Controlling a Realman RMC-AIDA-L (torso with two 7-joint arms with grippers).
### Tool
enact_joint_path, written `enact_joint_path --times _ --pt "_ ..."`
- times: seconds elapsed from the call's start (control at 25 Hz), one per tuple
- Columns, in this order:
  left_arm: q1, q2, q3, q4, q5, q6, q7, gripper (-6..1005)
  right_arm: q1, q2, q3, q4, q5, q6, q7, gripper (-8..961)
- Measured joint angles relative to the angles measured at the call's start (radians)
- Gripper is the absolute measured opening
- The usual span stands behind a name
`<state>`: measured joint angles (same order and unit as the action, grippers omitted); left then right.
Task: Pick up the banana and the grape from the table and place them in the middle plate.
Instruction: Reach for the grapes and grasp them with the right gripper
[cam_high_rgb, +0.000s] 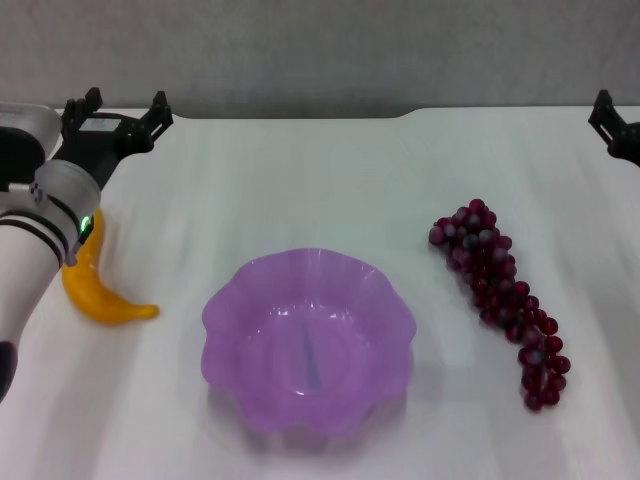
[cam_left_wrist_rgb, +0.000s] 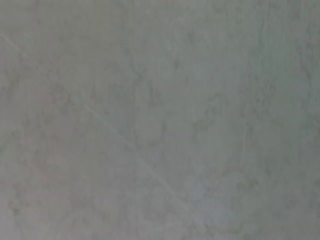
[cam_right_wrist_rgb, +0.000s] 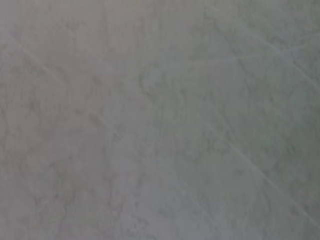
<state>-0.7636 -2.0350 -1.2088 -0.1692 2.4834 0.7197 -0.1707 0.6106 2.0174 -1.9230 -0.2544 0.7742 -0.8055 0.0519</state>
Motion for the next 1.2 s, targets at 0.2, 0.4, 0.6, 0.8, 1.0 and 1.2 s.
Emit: enact_joint_path --times 0.2,0.4,0.6,0.8,1.0,1.2 --pt "-0.001 -0.002 0.0 0.003 0.0 -0.001 0.018 905 0.005 -0.002 0.003 0.003 0.002 0.01 0.02 878" --pt "0.003 -0.002 0.0 0.009 0.0 -0.003 0.019 903 0.045 -0.006 0.0 0.002 -0.001 0.1 0.056 878" --pt "0.006 -0.001 0.0 0.011 0.0 -0.003 0.019 901 0.016 0.002 -0.016 -0.018 -0.005 -0.027 0.049 879" --pt "0.007 0.0 0.0 0.012 0.0 -0.003 0.019 900 -0.013 0.001 -0.024 -0.048 -0.008 -0.063 0.048 879" --pt "0.016 0.002 0.0 0.014 0.0 -0.01 0.019 899 -0.001 -0.008 -0.032 -0.109 -0.03 0.099 0.054 879" --pt "0.022 0.003 0.0 0.023 0.0 -0.011 0.019 898 0.004 -0.013 -0.024 -0.22 -0.093 0.317 0.048 879"
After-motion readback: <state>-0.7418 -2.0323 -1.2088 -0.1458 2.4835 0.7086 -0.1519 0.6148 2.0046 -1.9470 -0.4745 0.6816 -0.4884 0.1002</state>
